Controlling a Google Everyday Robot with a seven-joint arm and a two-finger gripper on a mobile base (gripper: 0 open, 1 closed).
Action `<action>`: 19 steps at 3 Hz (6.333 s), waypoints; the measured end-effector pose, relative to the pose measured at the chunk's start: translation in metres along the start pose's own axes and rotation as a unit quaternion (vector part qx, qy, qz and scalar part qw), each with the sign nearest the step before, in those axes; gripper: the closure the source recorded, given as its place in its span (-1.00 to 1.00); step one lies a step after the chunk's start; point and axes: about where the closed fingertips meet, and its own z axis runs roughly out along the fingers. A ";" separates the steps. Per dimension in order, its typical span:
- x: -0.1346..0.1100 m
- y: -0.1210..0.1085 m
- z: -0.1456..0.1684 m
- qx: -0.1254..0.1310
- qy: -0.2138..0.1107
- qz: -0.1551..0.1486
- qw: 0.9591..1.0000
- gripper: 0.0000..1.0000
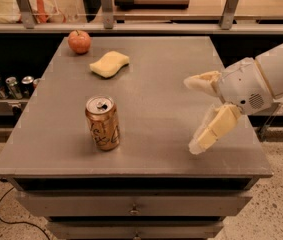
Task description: Knock orange can over
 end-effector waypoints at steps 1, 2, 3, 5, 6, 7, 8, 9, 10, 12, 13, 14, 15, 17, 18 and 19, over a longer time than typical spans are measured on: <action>0.003 -0.006 0.013 0.006 -0.031 0.013 0.999 -1.00; 0.006 -0.015 0.021 0.019 -0.069 0.023 0.997 -1.00; 0.004 -0.025 0.032 0.023 -0.113 0.026 0.993 -1.00; 0.000 -0.017 0.045 0.008 -0.119 0.012 0.993 -1.00; -0.003 -0.006 0.073 -0.020 -0.135 -0.002 0.991 -1.00; -0.007 0.003 0.097 -0.036 -0.148 -0.016 0.988 -1.00; -0.014 0.006 0.109 -0.035 -0.167 -0.028 0.985 -1.00; -0.030 0.010 0.115 -0.029 -0.186 -0.047 0.981 -1.00; -0.038 0.015 0.128 -0.029 -0.204 -0.048 0.977 -1.00; -0.047 0.015 0.149 -0.038 -0.219 -0.044 0.974 -1.00; -0.058 0.014 0.157 -0.041 -0.229 -0.051 0.971 -1.00; -0.058 0.015 0.157 -0.041 -0.230 -0.050 0.971 -1.00; -0.060 0.016 0.161 -0.046 -0.234 -0.051 0.970 -0.65; -0.060 0.018 0.160 -0.047 -0.237 -0.051 0.969 0.28; -0.058 0.018 0.160 -0.047 -0.239 -0.050 0.969 0.74; -0.061 0.013 0.160 -0.050 -0.242 -0.055 0.968 1.00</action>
Offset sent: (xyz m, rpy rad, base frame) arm 0.0309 0.0086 -0.0269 0.2427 -0.0245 -0.1119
